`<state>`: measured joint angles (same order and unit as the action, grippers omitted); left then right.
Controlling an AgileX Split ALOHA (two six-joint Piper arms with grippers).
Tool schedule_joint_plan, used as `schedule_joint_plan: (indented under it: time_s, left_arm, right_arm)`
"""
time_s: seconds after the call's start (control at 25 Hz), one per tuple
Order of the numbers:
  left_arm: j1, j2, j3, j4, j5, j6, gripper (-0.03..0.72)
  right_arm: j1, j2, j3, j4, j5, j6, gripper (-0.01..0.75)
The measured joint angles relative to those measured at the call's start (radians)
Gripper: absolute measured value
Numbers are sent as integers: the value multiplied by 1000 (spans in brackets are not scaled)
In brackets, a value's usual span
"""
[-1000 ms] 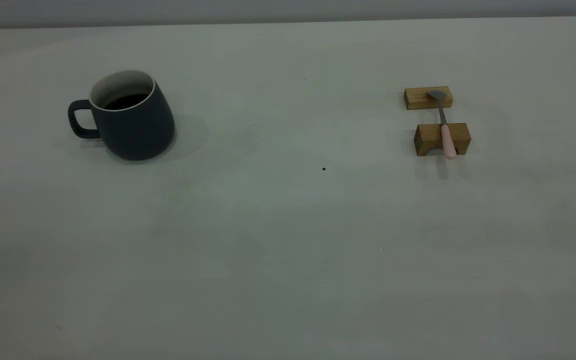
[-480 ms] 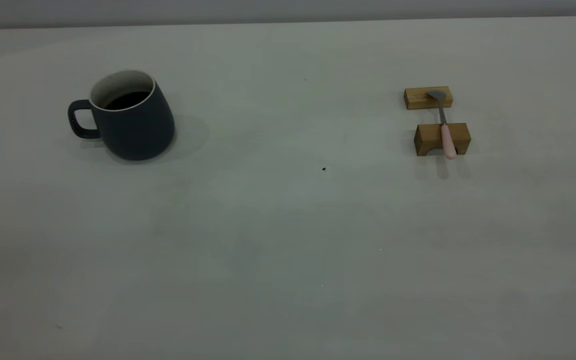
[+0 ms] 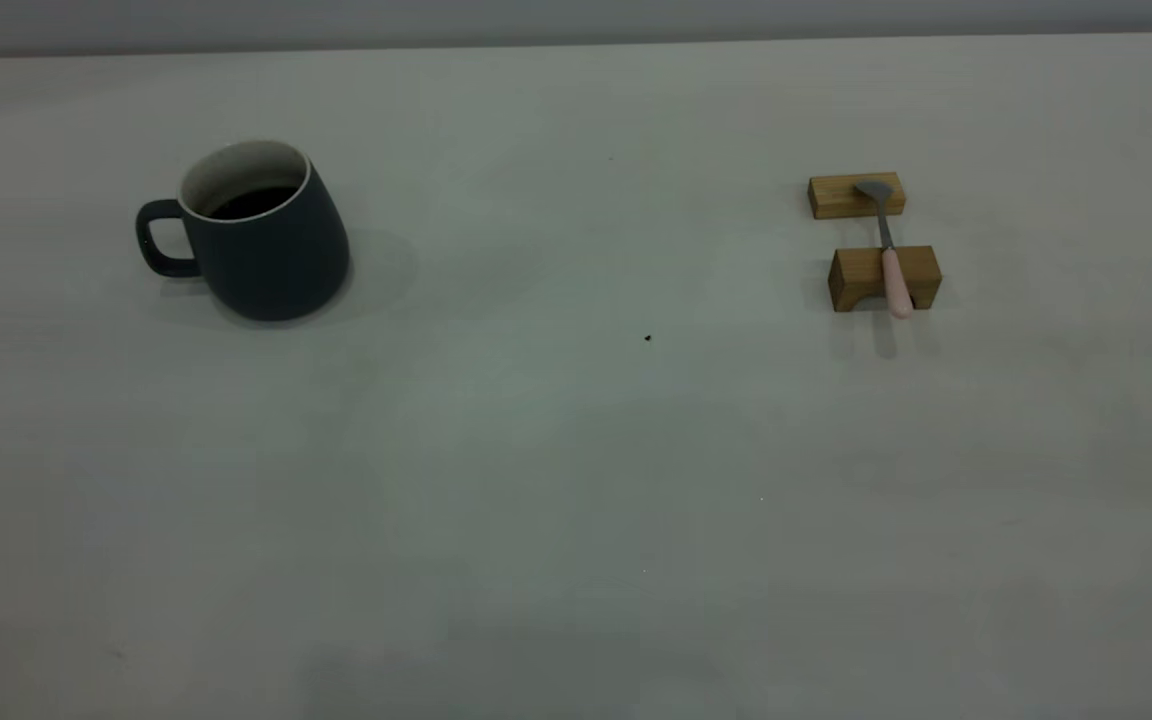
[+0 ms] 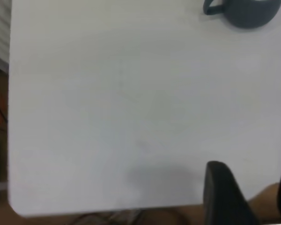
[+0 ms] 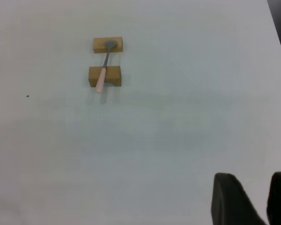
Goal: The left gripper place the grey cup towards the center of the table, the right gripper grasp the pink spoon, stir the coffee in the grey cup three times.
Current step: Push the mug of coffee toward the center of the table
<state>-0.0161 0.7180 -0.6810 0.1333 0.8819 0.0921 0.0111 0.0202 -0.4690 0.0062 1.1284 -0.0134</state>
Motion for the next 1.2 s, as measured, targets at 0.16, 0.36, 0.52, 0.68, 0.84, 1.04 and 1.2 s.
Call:
schedule_joint_plan:
  time_s: [0.16,0.36,0.52,0.68,0.84,1.04,1.2]
  left_arm:
    - [0,324,-112,1,-88,165,564]
    - [0,739,-317,2,-143,343,679]
    - [-1,1021,-490,-18,-142,532,678]
    - [-6,1224,-637,-47,-138,672,678]
    - [-6,1366,-724,-49,-143,769,671]
    - [-6,1495,-741,-43,-213,893,654]
    - [-11,1530,-741,-37,-297,973,639]
  right_arm:
    - [0,0,0,0,0,0,237]
    - [0,0,0,0,0,0,237]
    - [0,0,0,0,0,0,237]
    - [0,0,0,0,0,0,237]
    - [0,0,0,0,0,0,237]
    - [0,0,0,0,0,0,237]
    - [0,0,0,0,0,0,237]
